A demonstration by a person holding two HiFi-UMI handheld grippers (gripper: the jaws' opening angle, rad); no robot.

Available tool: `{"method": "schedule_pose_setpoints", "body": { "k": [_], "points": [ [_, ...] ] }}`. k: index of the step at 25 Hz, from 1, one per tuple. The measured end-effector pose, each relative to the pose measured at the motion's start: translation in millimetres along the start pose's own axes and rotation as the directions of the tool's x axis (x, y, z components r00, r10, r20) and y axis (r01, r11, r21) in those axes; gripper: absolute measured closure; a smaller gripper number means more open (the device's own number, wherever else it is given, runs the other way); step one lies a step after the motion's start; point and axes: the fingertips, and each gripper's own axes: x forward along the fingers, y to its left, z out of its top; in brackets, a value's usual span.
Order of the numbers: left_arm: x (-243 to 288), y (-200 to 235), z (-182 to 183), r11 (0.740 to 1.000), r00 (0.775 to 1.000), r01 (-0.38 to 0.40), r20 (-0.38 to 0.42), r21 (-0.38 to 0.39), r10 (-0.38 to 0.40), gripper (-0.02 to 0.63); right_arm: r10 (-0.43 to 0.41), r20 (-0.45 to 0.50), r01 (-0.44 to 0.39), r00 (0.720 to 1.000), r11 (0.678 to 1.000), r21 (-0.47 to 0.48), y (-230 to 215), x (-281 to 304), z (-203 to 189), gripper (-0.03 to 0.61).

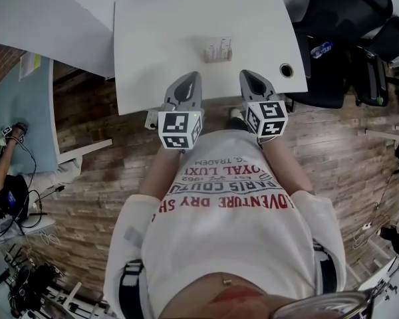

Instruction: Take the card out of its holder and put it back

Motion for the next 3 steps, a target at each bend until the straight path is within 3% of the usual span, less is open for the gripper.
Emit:
{"method": "schedule_pose_setpoints", "body": {
  "k": [3],
  "points": [
    [-4.2,0.5,0.2,1.000,1.000,-0.001,0.000,0.001,0.001,0.589,0.003,-0.002,-0.003,1.000,1.000,0.000,3.7,-2.3,0.0,0.554]
  ]
}}
